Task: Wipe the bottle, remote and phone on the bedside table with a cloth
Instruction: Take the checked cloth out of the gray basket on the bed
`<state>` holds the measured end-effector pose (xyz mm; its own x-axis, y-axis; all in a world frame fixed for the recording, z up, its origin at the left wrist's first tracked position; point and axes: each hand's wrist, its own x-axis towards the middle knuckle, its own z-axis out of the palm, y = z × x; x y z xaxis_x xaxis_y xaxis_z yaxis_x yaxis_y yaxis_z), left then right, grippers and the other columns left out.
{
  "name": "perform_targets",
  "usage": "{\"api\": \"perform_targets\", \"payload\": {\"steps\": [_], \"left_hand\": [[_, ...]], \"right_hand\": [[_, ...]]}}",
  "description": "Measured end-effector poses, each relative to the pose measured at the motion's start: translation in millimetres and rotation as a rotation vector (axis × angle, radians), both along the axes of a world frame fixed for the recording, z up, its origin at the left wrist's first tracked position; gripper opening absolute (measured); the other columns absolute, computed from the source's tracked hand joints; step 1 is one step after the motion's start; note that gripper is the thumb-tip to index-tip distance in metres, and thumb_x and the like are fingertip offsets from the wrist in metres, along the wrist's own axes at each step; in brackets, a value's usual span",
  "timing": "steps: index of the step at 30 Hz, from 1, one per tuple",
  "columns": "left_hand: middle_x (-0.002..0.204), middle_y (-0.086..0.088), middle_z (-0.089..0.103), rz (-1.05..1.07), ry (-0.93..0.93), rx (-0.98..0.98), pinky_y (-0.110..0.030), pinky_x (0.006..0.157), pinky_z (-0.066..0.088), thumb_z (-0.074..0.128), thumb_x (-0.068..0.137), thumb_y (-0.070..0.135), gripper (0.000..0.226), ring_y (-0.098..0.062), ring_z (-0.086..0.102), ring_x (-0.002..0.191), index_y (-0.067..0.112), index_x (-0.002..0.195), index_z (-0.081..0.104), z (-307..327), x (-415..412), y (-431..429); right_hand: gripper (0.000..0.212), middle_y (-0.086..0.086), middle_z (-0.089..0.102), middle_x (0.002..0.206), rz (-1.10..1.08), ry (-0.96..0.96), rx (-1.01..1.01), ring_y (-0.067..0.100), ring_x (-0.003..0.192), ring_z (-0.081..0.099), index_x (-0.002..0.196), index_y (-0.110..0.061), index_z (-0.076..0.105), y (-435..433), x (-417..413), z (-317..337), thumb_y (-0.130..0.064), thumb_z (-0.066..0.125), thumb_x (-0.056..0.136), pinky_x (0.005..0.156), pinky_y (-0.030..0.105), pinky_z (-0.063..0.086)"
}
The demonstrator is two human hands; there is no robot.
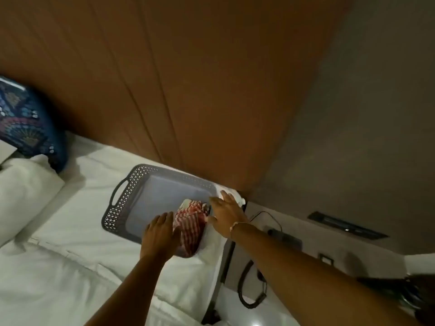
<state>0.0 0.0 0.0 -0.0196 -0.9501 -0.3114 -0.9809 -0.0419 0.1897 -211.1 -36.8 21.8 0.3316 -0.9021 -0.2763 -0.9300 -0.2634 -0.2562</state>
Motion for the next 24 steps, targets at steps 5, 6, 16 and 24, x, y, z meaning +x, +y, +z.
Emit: {"api": "perform_targets", "payload": {"steps": [5, 6, 16, 24], "left_hand": [[0.138, -0.011, 0.058, 0.107, 0.101, 0.102, -0.044, 0.098, 0.047, 0.058, 0.09, 0.04, 0.059, -0.034, 0.052, 0.126, 0.012, 0.14, 0.047, -42, 3, -17], [0.136, -0.012, 0.059, 0.125, 0.11, 0.128, -0.044, 0.096, 0.049, 0.059, 0.089, 0.041, 0.06, -0.035, 0.054, 0.123, 0.011, 0.139, 0.047, -49, 2, -20], [0.114, -0.015, 0.07, 0.395, 0.207, 0.155, -0.039, 0.082, 0.049, 0.07, 0.081, 0.039, 0.047, -0.039, 0.065, 0.103, 0.015, 0.121, 0.061, -87, -6, -42], [0.08, -0.016, 0.072, 0.41, 0.274, 0.087, -0.031, 0.064, 0.038, 0.061, 0.091, 0.03, 0.023, -0.031, 0.054, 0.069, 0.012, 0.08, 0.07, -73, 5, -44]], "right_hand": [[0.044, 0.008, 0.052, 0.14, 0.059, 0.071, 0.023, 0.032, 0.143, 0.021, 0.135, -0.012, 0.048, -39, 33, -41, -0.025, 0.051, 0.093, 0.119, 0.04, 0.01], [0.042, 0.009, 0.053, 0.139, 0.064, 0.106, 0.026, 0.033, 0.143, 0.022, 0.134, -0.011, 0.049, -45, 39, -48, -0.023, 0.05, 0.093, 0.119, 0.04, 0.009], [0.028, 0.007, 0.067, 0.117, 0.029, 0.248, 0.015, 0.034, 0.123, 0.049, 0.116, -0.015, 0.065, -68, 65, -84, -0.022, 0.05, 0.093, 0.119, 0.047, -0.003], [0.031, 0.011, 0.063, 0.123, 0.035, 0.26, -0.094, 0.037, 0.13, 0.039, 0.117, -0.016, 0.066, -65, 62, -79, -0.022, 0.046, 0.094, 0.117, 0.053, 0.0]]}}
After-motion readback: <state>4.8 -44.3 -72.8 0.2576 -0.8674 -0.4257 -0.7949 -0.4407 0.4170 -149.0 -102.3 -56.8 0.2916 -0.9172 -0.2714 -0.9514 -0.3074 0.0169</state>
